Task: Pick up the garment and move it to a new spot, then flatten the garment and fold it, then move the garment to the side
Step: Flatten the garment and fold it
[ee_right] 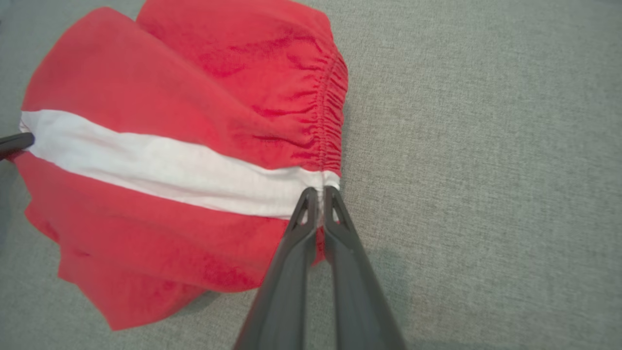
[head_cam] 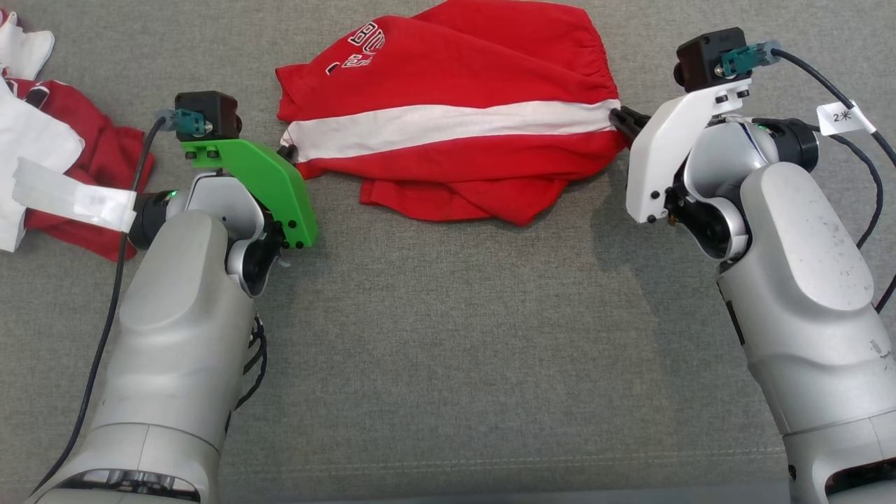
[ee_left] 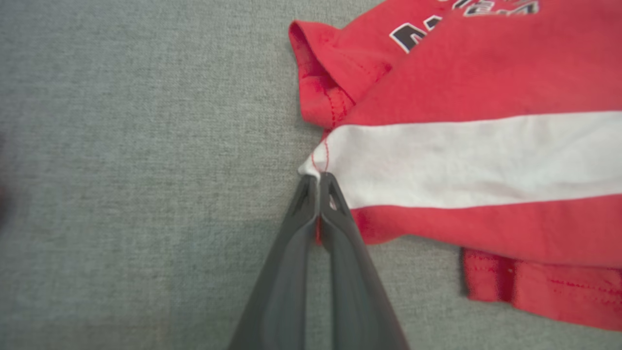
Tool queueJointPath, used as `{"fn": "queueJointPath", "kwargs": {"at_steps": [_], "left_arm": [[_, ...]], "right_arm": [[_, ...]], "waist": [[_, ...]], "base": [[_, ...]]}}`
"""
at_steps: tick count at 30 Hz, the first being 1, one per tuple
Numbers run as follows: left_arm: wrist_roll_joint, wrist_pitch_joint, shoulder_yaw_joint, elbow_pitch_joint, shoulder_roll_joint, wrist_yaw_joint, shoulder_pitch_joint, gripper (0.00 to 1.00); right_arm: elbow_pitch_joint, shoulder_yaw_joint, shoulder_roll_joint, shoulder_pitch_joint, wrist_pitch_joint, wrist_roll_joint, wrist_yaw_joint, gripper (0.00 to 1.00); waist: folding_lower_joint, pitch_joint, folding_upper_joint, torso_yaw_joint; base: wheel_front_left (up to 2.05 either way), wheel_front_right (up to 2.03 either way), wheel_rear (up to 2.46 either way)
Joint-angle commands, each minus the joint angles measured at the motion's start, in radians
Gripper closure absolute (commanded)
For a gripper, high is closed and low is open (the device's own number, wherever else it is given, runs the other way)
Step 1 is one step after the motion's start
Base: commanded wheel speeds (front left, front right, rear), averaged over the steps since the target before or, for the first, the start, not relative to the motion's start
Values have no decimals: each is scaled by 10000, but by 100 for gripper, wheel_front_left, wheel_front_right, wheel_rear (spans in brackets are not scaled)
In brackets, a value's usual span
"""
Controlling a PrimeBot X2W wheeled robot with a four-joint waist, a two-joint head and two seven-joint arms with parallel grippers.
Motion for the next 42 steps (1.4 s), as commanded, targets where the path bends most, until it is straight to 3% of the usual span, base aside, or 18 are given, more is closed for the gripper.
{"fn": "queueJointPath", "kwargs": {"at_steps": [1,15,21,28,33,42], "left_arm": [[-27,-52,-24,38,6,-20,-110,100],[-909,-1427,235,-621,47,-69,-257,100],[-1648,-1708,656,-1267,177,-80,-913,100],[-2335,-2197,1459,-1996,519,-18,-2640,100],[-2357,-2249,1666,-2822,886,75,-4303,100],[-2498,-2781,1820,-4321,1606,-22,-6377,100]], "right_arm": [[9,-28,-5,108,-47,93,-3,100],[-155,-687,134,-30,-1310,519,-3,100],[-264,-866,343,-794,-1905,914,-3,100],[267,-557,625,-2954,-2848,1734,-2,100],[1078,-832,665,-4870,-4031,1275,-2,100],[2509,-1767,696,-7252,-6093,-25,-12,100]], "waist": [[-1,-32,0,6],[-1,-851,0,-165],[-1,-438,0,-406],[-1,678,0,-1003],[-1,1583,0,-1276],[-1,2278,0,-1404]], "base": [[0,0,0],[0,0,0],[0,0,0],[0,0,0],[0,0,0],[0,0,0]]}}
